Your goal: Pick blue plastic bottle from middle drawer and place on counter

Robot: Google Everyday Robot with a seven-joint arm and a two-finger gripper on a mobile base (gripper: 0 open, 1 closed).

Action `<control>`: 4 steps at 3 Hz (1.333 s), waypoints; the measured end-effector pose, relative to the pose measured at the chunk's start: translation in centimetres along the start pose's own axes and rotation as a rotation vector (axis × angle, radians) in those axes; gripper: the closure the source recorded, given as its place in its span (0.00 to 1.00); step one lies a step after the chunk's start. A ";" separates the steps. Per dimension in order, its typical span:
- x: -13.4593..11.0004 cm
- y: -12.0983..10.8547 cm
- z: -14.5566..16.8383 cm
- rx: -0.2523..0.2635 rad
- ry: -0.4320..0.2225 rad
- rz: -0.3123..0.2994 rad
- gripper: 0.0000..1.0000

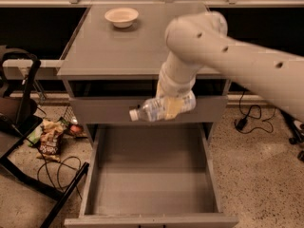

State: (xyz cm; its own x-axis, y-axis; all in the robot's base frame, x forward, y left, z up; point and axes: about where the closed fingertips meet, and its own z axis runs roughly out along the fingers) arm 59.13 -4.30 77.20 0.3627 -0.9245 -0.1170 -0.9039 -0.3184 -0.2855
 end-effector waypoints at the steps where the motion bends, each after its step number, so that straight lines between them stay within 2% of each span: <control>1: 3.0 -2.0 -8.3 0.019 0.113 0.017 1.00; 2: 5.3 -4.2 -13.5 0.092 0.185 0.050 1.00; 3: 6.0 -9.6 -16.2 0.246 0.157 0.045 1.00; 4: 5.2 -13.9 -16.1 0.343 0.086 0.013 1.00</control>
Offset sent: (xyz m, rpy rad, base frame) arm 0.0562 -0.0930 0.2111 -0.1377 -0.2819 -0.1916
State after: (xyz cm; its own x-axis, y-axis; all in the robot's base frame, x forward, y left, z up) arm 69.95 -8.06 95.84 0.3178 -0.9470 -0.0465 -0.7747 -0.2310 -0.5887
